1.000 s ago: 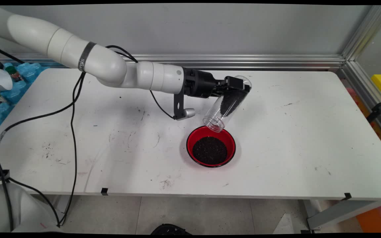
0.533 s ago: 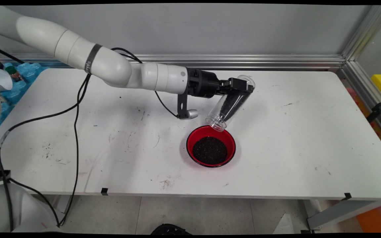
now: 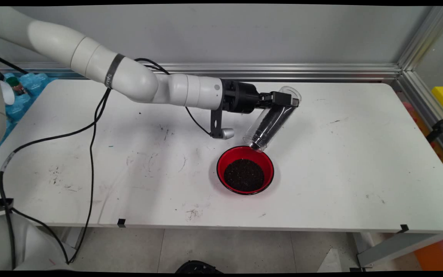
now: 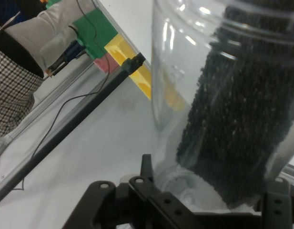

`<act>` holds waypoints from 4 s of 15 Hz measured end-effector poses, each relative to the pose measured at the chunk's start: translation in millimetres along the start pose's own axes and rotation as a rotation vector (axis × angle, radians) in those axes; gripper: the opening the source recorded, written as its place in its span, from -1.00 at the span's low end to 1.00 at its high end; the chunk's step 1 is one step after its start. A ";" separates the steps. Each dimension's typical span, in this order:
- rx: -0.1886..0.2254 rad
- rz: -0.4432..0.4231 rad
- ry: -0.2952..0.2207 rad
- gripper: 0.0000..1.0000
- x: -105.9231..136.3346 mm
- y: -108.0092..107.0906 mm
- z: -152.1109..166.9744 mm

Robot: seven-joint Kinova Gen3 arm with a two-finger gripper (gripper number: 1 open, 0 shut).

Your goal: Pour the black seasoning powder in the red bowl

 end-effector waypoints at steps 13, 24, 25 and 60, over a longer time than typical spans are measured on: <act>0.034 0.066 -0.028 -1.00 0.6 -6.8 3.1; 0.048 0.101 -0.023 -1.00 8.5 -11.5 -5.4; 0.048 0.103 -0.023 -1.00 9.2 -11.4 -5.8; 0.101 0.232 0.008 -1.00 6.3 0.7 -5.6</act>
